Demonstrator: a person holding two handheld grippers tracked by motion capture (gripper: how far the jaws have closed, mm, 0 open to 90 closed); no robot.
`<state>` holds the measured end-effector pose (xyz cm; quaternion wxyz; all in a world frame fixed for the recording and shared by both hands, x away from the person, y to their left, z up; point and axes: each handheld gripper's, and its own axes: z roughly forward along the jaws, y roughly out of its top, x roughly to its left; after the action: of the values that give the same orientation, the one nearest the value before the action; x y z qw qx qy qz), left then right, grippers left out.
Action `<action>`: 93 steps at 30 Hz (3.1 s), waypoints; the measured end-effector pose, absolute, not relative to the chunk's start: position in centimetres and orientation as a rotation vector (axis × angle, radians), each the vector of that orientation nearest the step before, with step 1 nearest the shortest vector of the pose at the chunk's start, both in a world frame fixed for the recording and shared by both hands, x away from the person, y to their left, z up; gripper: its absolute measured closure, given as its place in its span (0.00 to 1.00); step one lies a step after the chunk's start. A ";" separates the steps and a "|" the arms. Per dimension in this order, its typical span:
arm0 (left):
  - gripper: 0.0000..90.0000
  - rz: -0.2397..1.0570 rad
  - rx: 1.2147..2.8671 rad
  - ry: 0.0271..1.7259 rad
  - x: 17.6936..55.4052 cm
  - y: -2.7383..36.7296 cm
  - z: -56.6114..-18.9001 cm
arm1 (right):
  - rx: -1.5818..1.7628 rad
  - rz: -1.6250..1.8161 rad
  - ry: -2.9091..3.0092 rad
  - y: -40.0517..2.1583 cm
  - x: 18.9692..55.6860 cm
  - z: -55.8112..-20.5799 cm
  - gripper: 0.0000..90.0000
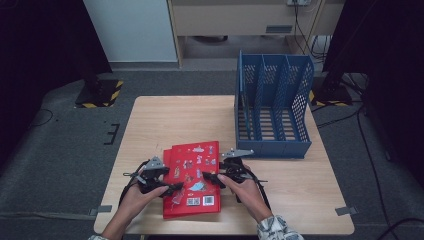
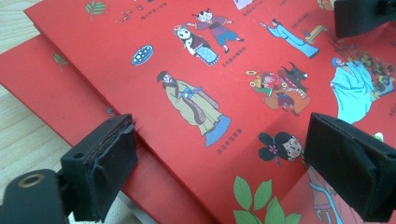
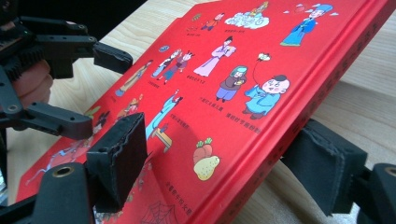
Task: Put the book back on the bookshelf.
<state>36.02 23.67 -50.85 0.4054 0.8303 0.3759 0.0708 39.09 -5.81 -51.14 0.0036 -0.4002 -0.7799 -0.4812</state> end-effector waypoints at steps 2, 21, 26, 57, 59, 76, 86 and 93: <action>0.09 0.182 2.096 0.947 36.0 23.7 -50.8 | -1.253 -1.502 -2.448 -5.7 39.1 -50.9 0.25; 0.04 0.181 2.078 0.936 36.1 24.0 -50.7 | -1.221 -1.489 -2.487 -4.7 39.5 -48.8 0.27; 0.04 0.195 2.079 0.926 36.1 23.9 -50.6 | -1.232 -1.475 -2.486 -4.3 39.8 -48.5 0.27; 0.00 0.114 2.025 0.953 36.4 24.2 -50.8 | -1.181 -1.385 -2.481 -3.3 39.8 -47.9 0.26; 0.00 0.118 2.029 0.938 36.4 24.2 -50.8 | -1.181 -1.376 -2.487 -3.0 39.9 -48.1 0.27; 0.00 0.150 2.015 0.956 36.2 24.1 -50.6 | -1.210 -1.429 -2.420 -2.8 40.1 -47.8 0.53; 0.00 0.142 1.990 0.983 36.3 24.6 -50.5 | -1.203 -1.474 -2.391 -2.9 39.9 -47.5 0.58; 0.00 0.160 1.979 0.972 36.2 24.7 -50.2 | -1.189 -1.517 -2.367 -3.2 39.9 -46.9 0.63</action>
<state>36.21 24.74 -50.25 0.4487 0.8001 0.3928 0.0648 39.87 -3.20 -46.85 0.0446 -0.3892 -0.7745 -0.4966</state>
